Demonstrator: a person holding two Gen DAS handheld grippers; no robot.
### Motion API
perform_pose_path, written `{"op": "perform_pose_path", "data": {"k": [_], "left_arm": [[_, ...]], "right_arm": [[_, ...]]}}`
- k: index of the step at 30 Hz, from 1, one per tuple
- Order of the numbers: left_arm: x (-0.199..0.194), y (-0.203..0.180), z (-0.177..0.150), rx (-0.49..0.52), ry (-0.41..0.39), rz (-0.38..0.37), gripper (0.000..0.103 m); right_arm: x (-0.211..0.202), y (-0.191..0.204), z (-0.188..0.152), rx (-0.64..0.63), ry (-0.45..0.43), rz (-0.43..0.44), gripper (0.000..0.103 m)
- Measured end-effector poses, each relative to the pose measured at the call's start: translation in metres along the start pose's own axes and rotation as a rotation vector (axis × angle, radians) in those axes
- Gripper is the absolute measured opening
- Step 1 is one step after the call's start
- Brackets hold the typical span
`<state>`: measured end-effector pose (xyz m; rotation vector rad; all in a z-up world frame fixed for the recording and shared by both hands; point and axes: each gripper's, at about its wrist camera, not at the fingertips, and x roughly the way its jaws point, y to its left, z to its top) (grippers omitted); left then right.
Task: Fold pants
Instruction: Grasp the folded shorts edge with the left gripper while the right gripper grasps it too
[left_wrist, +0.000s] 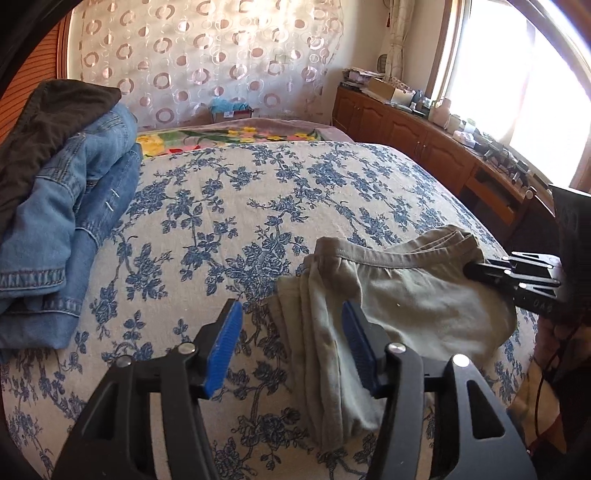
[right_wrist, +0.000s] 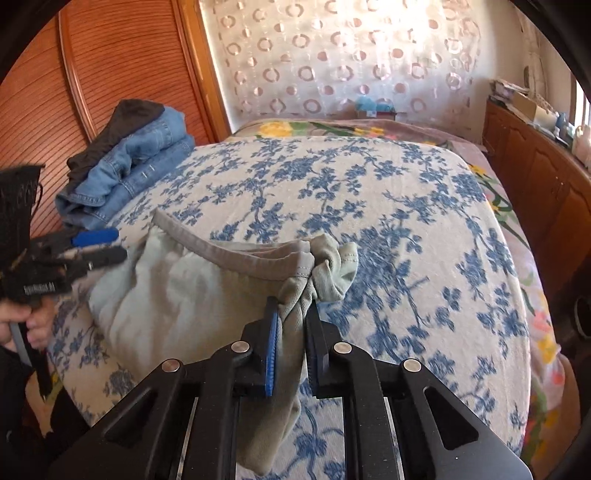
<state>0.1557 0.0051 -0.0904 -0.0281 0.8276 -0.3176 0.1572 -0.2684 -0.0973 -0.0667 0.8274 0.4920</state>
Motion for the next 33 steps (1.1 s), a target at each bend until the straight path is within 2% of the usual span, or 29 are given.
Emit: {"op": "perform_pose_path", "data": {"k": [2, 6, 10, 13, 18, 24, 33], "left_arm": [[0.005, 0.0, 0.002, -0.005, 0.013, -0.01, 0.048], [0.014, -0.001, 0.002, -0.009, 0.045, -0.021, 0.047], [0.022, 0.001, 0.001, -0.02, 0.072, -0.027, 0.047], [0.025, 0.002, 0.002, -0.021, 0.065, -0.037, 0.046], [0.029, -0.004, 0.004, -0.009, 0.064, -0.048, 0.032], [0.026, -0.006, 0.002, -0.031, 0.062, -0.113, 0.012], [0.0, -0.026, 0.002, 0.016, -0.008, -0.126, 0.009]], "right_arm": [[0.004, -0.002, 0.0, 0.007, 0.012, -0.001, 0.012], [0.008, -0.006, -0.001, 0.028, 0.008, 0.0, 0.016], [0.008, -0.009, -0.003, 0.043, 0.007, -0.009, 0.027], [0.01, -0.009, -0.003, 0.044, 0.009, -0.021, 0.032], [0.01, -0.008, -0.002, 0.039, 0.007, -0.025, 0.034], [0.012, -0.008, -0.003, 0.037, 0.008, -0.022, 0.036], [0.012, -0.009, -0.004, 0.046, 0.008, -0.009, 0.038]]}}
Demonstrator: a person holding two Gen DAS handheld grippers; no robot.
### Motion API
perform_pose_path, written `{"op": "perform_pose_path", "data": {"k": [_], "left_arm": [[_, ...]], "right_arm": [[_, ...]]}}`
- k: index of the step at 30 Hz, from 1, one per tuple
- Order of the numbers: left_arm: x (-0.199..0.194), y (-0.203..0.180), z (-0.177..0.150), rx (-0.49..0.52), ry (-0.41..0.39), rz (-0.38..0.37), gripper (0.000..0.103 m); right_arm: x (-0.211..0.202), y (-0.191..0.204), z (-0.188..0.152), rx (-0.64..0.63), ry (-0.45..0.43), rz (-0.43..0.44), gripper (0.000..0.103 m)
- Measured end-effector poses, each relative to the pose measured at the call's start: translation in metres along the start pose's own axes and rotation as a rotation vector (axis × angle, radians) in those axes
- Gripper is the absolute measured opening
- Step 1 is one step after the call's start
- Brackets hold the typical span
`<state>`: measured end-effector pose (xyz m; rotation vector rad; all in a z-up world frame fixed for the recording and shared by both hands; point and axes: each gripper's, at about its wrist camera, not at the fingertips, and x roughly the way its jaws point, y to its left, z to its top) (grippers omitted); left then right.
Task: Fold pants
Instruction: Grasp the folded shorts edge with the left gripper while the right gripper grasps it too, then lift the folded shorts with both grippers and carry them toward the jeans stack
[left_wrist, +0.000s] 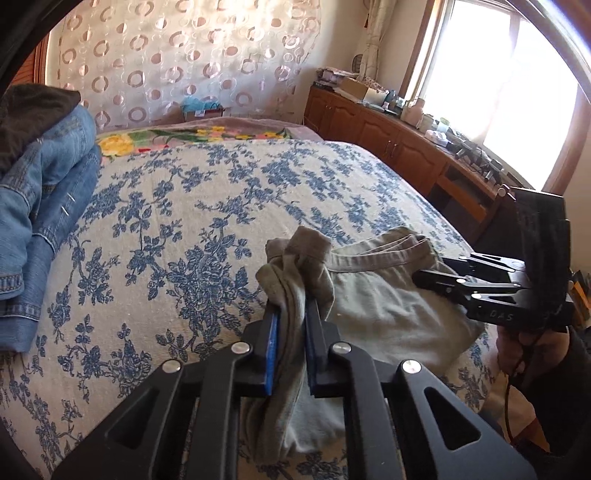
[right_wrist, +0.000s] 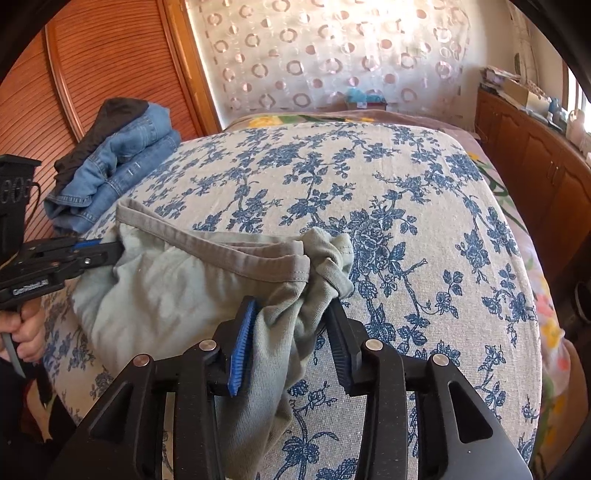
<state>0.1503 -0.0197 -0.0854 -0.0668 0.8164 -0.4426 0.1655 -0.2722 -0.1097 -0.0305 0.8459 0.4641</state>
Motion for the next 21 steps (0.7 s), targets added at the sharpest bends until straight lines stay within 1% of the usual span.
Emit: {"op": "perform_pose_path", "data": {"k": [8, 9, 10, 11, 12, 13, 14, 16, 21], "left_arm": [[-0.021, -0.018, -0.001, 0.034, -0.051, -0.019, 0.008], [-0.024, -0.021, -0.001, 0.039, -0.056, -0.019, 0.008], [-0.026, -0.023, -0.001, 0.042, -0.061, -0.019, 0.008], [-0.028, -0.024, -0.001, 0.044, -0.065, -0.018, 0.008], [-0.031, -0.026, -0.001, 0.047, -0.071, -0.019, 0.008], [-0.034, -0.027, -0.001, 0.046, -0.075, -0.022, 0.007], [-0.037, -0.028, 0.0, 0.046, -0.08, -0.026, 0.007], [-0.049, -0.032, 0.002, 0.057, -0.111, -0.026, 0.007], [-0.071, -0.041, 0.009, 0.078, -0.164, -0.005, 0.007]], "right_arm": [[0.0, 0.0, 0.0, -0.001, 0.0, 0.0, 0.038], [-0.001, 0.0, 0.0, -0.004, -0.001, 0.004, 0.032], [-0.001, 0.001, 0.0, -0.006, 0.001, 0.022, 0.022], [-0.002, 0.001, 0.0, -0.011, 0.002, 0.027, 0.021], [-0.003, 0.001, 0.0, -0.014, 0.003, 0.033, 0.017], [-0.005, 0.0, 0.001, -0.008, 0.009, 0.058, 0.014], [-0.009, -0.005, 0.003, 0.023, 0.01, 0.102, 0.013], [-0.017, -0.006, 0.007, 0.039, -0.01, 0.125, 0.013], [-0.043, 0.008, 0.017, -0.025, -0.08, 0.093, 0.012]]}}
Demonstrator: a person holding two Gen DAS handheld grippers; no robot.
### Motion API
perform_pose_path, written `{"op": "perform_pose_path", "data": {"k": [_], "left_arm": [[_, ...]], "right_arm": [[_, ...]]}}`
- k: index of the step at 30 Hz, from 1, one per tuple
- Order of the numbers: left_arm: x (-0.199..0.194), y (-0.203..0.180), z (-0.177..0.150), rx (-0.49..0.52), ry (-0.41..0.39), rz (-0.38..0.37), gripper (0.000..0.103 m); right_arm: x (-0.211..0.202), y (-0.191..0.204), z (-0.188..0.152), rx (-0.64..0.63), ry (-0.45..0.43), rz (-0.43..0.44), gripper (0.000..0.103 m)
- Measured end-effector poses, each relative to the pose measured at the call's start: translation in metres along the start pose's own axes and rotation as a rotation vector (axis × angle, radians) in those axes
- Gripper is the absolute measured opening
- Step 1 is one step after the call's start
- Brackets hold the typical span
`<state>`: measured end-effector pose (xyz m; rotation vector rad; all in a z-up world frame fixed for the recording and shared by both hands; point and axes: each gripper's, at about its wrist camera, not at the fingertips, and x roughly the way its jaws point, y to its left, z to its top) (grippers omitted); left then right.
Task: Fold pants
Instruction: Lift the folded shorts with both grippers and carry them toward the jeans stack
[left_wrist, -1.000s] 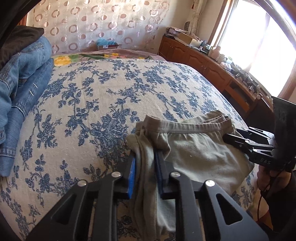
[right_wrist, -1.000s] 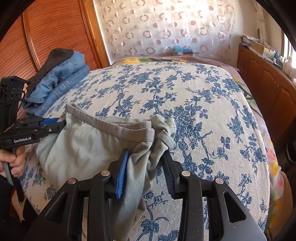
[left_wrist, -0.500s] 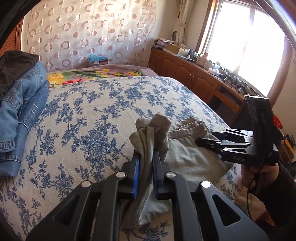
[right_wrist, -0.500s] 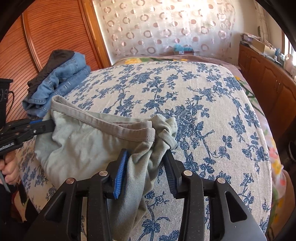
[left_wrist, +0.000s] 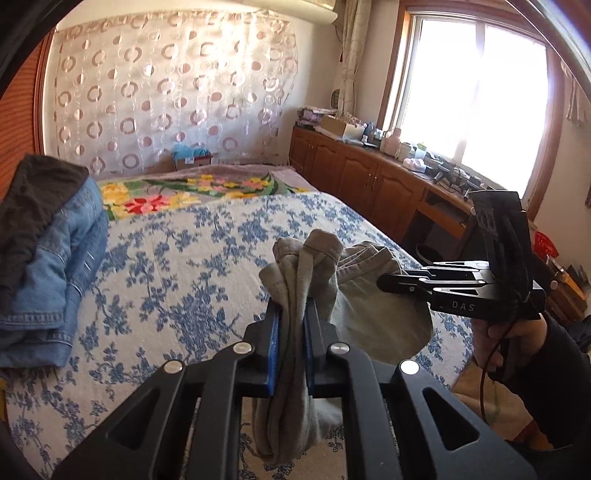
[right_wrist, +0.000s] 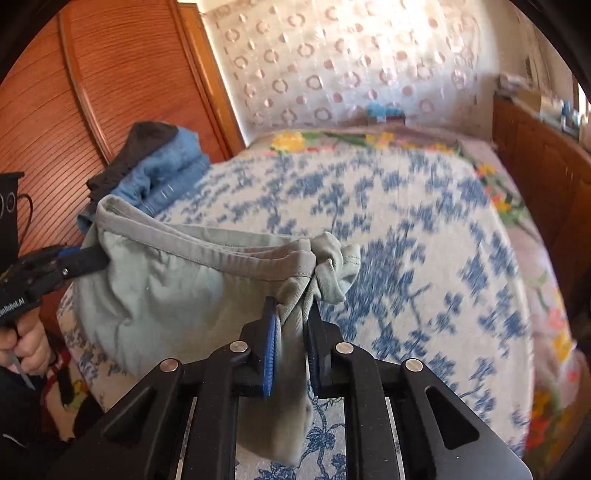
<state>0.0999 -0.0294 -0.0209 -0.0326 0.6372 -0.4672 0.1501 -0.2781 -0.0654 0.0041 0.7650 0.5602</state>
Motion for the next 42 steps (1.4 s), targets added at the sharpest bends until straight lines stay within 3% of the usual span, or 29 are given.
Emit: {"op": "perform_pose_path", "data": {"k": [21, 34, 42], "left_arm": [[-0.041, 0.015, 0.014, 0.01, -0.114, 0.098, 0.007], [-0.05, 0.069, 0.012, -0.065, -0.134, 0.178, 0.007], [-0.058, 0.11, 0.023, -0.115, -0.175, 0.23, 0.007]], "right_arm": [[-0.045, 0.053, 0.032, -0.133, -0.17, -0.037, 0.011], [-0.008, 0.085, 0.067, -0.194, -0.192, 0.042, 0.011], [0.031, 0.107, 0.113, -0.247, -0.173, 0.089, 0.011]]}}
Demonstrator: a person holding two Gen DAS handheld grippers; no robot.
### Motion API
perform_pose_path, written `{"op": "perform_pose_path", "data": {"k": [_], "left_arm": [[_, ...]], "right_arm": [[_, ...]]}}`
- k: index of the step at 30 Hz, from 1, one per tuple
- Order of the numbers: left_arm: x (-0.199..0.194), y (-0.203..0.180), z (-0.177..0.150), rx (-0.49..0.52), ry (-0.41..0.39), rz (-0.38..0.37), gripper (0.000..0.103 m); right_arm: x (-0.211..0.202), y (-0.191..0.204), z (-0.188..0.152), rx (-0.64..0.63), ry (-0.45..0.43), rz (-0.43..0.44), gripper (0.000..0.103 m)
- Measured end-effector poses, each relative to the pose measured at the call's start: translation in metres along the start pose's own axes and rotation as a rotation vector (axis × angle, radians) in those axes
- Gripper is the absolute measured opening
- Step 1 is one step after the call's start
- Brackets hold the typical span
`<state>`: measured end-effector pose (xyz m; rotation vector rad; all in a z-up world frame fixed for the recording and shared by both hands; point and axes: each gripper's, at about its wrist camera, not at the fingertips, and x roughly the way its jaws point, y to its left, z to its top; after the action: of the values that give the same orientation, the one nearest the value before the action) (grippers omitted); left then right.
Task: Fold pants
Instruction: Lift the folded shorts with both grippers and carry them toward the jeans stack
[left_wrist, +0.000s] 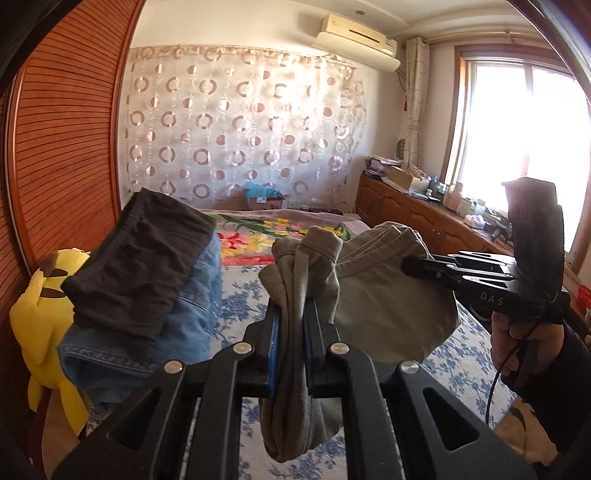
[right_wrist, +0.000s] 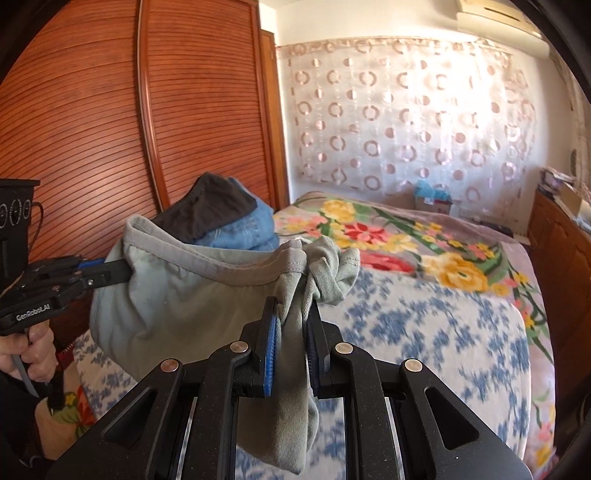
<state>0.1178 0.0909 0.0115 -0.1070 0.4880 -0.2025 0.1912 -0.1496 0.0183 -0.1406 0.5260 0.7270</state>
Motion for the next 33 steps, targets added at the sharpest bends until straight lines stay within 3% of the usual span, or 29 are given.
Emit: {"op": "perform_pose_path", "data": {"k": [15, 23, 33], "left_arm": [[0.012, 0.066, 0.021, -0.07, -0.076, 0.184, 0.007], [0.018, 0.101, 0.025, -0.13, -0.102, 0.248, 0.007], [0.024, 0.141, 0.008, -0.226, -0.088, 0.296, 0.007]], "right_arm": [[0.088, 0.018, 0.076, -0.116, -0.039, 0.131, 0.011], [0.135, 0.039, 0.117, -0.229, -0.037, 0.138, 0.011], [0.215, 0.085, 0.16, -0.369, 0.047, 0.163, 0.011]]}}
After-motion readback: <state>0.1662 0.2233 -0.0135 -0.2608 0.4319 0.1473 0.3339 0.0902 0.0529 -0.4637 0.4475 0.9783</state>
